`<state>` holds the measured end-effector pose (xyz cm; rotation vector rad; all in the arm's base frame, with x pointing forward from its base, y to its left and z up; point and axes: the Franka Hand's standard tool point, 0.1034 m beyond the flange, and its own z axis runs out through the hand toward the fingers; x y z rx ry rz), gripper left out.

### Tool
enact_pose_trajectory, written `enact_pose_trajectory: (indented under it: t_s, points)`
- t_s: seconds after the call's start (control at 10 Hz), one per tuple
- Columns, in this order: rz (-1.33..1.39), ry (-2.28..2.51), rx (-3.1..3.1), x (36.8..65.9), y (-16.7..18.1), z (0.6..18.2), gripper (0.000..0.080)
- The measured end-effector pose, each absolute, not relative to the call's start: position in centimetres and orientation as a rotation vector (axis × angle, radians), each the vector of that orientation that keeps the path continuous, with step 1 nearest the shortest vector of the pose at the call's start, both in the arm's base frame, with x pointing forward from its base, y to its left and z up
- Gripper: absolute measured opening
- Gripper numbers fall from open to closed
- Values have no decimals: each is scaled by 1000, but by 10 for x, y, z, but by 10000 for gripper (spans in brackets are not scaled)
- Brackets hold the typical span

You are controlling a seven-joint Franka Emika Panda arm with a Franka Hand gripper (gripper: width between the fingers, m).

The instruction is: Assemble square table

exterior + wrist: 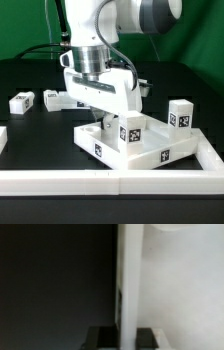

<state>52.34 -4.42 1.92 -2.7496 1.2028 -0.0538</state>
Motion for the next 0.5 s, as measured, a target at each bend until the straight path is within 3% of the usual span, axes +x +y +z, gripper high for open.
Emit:
enact_pose_trajectory:
  t_s: [0.2,0.5]
  points:
    - [-95,868,-2878,536,-65,22,62]
    - [-120,439,-3004,539,-55,22,62]
